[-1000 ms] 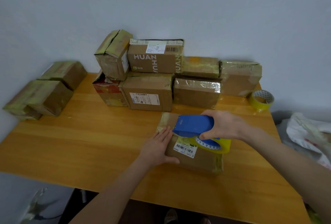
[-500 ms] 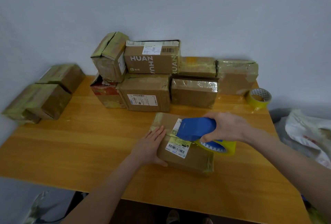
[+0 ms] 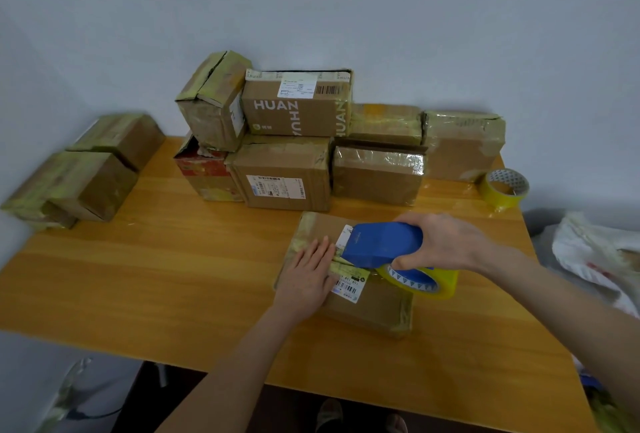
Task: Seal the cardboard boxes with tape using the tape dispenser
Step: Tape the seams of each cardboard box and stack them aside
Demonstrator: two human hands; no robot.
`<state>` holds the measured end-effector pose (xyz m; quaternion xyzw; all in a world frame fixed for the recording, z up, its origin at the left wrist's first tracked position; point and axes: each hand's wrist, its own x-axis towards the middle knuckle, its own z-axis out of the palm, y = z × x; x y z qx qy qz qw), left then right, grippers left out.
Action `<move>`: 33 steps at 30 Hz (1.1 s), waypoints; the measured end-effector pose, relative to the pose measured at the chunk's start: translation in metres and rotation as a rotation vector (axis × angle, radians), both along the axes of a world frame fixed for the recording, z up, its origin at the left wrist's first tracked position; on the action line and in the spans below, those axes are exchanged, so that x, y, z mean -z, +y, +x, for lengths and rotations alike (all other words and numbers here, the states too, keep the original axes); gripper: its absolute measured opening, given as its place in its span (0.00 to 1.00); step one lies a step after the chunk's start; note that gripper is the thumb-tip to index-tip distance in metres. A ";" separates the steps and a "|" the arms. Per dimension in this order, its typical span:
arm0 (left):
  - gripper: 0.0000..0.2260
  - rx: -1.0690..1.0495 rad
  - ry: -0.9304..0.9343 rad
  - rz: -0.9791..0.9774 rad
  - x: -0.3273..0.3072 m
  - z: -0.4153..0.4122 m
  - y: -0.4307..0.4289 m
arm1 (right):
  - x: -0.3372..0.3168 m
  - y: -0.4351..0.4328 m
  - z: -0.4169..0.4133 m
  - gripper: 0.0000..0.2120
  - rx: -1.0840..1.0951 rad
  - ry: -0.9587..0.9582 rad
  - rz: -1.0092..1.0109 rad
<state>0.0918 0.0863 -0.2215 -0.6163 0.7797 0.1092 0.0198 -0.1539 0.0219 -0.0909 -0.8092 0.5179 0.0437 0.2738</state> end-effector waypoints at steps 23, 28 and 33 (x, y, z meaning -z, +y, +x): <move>0.45 0.093 -0.029 0.057 -0.006 -0.020 0.009 | 0.016 0.010 -0.038 0.32 0.043 0.043 0.064; 0.51 0.069 -0.030 0.068 -0.007 -0.008 0.008 | 0.018 0.013 -0.033 0.36 0.037 0.016 0.050; 0.51 0.055 -0.029 0.066 -0.006 -0.008 0.007 | 0.009 0.010 -0.042 0.33 0.042 -0.068 0.072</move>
